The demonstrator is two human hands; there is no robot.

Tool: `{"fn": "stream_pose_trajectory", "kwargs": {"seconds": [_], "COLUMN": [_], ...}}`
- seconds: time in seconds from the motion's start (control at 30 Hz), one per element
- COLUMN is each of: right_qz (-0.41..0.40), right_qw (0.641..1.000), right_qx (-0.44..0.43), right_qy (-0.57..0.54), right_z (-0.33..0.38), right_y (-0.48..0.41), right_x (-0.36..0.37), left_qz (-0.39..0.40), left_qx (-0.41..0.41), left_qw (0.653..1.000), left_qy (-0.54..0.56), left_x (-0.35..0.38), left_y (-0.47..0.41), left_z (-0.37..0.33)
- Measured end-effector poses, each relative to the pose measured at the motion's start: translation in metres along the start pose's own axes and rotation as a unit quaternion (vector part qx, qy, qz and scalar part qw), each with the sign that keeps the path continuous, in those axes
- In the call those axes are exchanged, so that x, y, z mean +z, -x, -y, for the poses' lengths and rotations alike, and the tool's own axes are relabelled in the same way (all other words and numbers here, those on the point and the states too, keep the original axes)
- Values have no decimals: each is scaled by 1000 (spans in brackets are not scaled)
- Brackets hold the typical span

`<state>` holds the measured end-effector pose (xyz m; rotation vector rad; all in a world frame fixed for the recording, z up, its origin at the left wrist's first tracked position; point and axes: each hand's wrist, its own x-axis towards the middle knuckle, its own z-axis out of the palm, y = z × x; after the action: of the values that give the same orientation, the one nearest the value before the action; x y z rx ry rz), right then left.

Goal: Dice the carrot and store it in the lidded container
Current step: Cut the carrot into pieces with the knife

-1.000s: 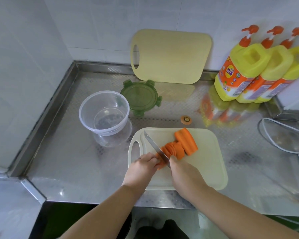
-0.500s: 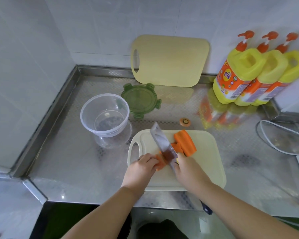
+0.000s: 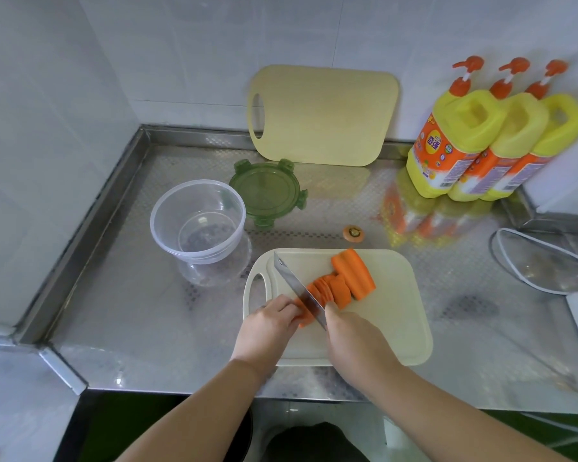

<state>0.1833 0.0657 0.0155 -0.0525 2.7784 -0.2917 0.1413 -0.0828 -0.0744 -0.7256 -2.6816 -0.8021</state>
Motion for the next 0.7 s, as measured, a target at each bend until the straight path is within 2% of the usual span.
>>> {"fn": "stream_pose_trajectory", "kwargs": {"seconds": [0.5, 0.7], "right_qz": [21, 32], "right_qw": [998, 995], "right_qx": [0, 40], "right_qy": [62, -90], "right_z": [3, -17], "right_y": [-16, -26], "right_x": [19, 12], "left_qz": [-8, -13], "left_qx": [9, 2], "left_qw": [1000, 1000], "left_qy": [3, 5], "left_x": [3, -1], "left_y": [4, 2], "left_z": [4, 1]}}
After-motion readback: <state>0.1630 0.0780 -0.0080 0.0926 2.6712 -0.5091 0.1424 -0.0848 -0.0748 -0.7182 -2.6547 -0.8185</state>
